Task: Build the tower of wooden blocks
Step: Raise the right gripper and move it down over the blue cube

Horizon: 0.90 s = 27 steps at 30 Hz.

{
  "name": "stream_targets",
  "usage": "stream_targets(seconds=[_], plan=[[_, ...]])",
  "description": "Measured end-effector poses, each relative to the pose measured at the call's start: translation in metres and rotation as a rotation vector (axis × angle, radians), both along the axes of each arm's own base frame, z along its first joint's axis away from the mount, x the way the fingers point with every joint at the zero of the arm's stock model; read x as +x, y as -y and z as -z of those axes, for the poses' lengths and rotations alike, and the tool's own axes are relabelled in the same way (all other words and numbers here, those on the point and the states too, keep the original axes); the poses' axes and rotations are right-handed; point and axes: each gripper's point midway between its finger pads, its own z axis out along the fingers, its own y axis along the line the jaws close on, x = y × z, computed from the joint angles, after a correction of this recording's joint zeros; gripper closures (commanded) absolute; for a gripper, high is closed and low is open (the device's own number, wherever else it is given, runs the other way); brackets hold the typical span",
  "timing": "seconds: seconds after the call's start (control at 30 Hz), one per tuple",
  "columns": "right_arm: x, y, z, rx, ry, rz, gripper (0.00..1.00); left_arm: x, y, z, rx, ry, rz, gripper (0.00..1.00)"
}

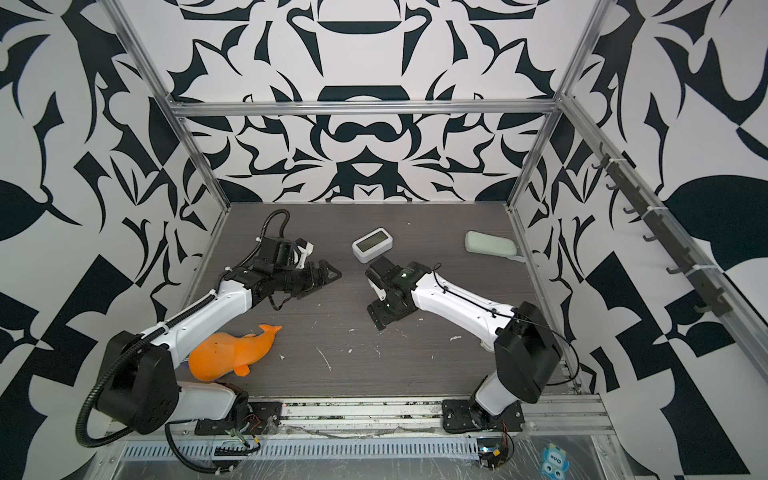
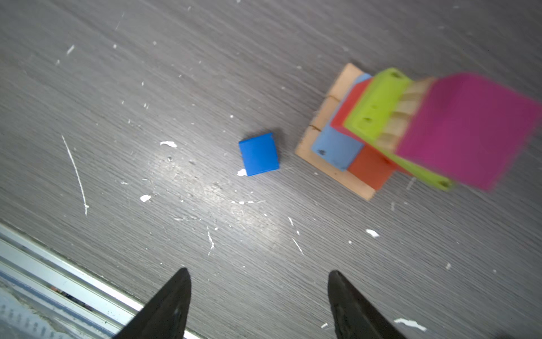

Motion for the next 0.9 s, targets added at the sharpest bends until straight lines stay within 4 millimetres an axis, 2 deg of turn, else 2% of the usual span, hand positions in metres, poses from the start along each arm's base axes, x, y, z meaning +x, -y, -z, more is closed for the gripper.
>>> stream_targets(seconds=[0.2,0.53,0.9], plan=[[0.0,-0.012,0.014,-0.024,0.014,-0.07,0.25,-0.002,-0.004,-0.001,0.019,0.009,-0.004,0.06],[0.011,-0.017,0.043,-0.085,0.011,-0.119,0.3,0.0,-0.011,-0.007,0.017,0.025,-0.022,0.05],[0.025,-0.028,0.056,-0.105,0.028,-0.157,0.34,0.0,-0.012,-0.007,0.021,0.021,-0.024,0.05]])
